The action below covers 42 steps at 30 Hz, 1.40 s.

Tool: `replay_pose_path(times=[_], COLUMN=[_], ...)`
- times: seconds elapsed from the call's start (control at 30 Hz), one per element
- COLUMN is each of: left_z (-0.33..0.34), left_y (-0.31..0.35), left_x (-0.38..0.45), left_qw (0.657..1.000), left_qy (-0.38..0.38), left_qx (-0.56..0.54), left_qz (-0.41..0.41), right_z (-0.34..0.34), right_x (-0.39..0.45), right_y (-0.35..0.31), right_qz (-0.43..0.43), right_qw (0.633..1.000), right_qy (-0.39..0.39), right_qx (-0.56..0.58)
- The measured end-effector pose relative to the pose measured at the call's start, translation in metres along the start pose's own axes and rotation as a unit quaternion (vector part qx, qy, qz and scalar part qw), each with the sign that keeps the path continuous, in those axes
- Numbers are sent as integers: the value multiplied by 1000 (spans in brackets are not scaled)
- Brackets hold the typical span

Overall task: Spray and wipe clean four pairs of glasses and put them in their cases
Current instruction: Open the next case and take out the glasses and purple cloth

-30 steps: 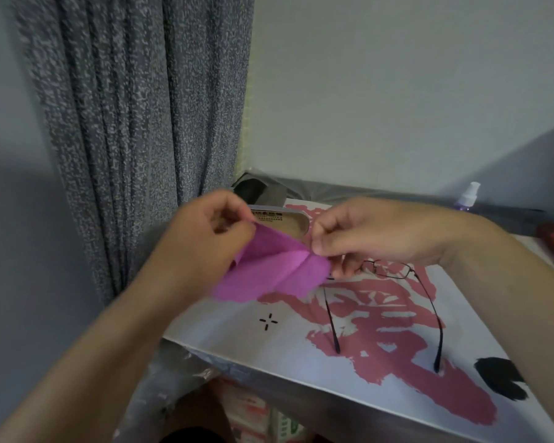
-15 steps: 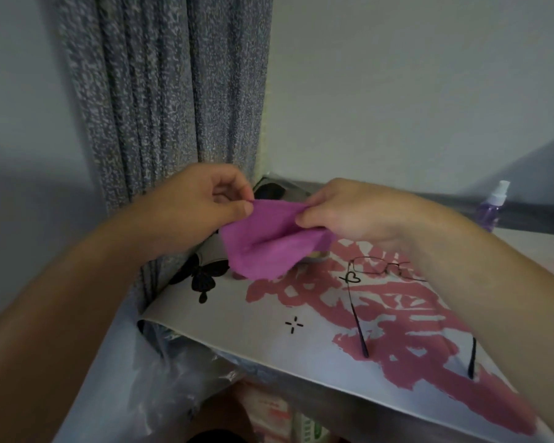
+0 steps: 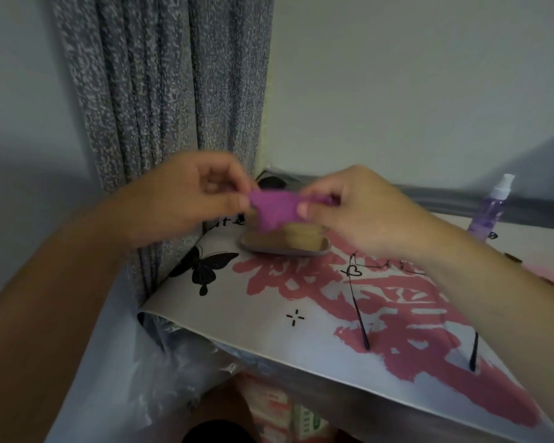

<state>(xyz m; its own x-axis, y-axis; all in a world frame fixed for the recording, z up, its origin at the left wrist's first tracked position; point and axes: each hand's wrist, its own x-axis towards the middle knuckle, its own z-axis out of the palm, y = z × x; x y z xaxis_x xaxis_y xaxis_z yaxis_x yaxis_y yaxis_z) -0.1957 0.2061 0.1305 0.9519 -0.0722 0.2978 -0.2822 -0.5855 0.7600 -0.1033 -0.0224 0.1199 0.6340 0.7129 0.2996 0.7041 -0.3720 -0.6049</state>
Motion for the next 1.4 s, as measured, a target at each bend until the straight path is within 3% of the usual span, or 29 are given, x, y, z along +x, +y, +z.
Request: replay_pose_path(times=[0.07,0.13,0.23,0.3,0.4,0.53,0.63,0.73,0.8,1.07,1.23,1.4], left_z=[9,25,46,48,48,82,121,141,144,155,161,166], left_y=[-19,-40,-61,-61,-52,-43,-43,-53,-58,-66,-62,-57], left_x=[-17,-34,-54,-60,-57,-31,4,36,52,85,89,83], left_qw=[991,970,941,934,948,988,967,914,885,827,831,836], left_qy=[-118,-186,-259,-263,-184,-41,-32,-42,-45,-54,-58,-72], left_qx=[48,138,205,229,243,147,218,321,369,403,379,377], left_qz=[-40,-72,-73,-79,-94,14,126,246,280,389,403,392], right_z=[17,36,45,32,0,-30,-38,-41,-43,-59,-65,-69], right_x=[-24,-47,-68,-74,-79,-85,-104,-126,-135,-130,-122,-106], right_y=[13,26,34,37,56,109,147,165,171,199,214,229], right_qz=[-12,-56,-84,-78,-33,23,70,112,147,307,328,302], right_qw=[991,967,948,966,993,983,964,946,935,854,837,848], right_qy=[-106,-194,-226,-169,-20,108,196,262,293,414,422,413], right_qx=[-80,-157,-209,-181,-107,-145,-166,-155,-136,74,118,139])
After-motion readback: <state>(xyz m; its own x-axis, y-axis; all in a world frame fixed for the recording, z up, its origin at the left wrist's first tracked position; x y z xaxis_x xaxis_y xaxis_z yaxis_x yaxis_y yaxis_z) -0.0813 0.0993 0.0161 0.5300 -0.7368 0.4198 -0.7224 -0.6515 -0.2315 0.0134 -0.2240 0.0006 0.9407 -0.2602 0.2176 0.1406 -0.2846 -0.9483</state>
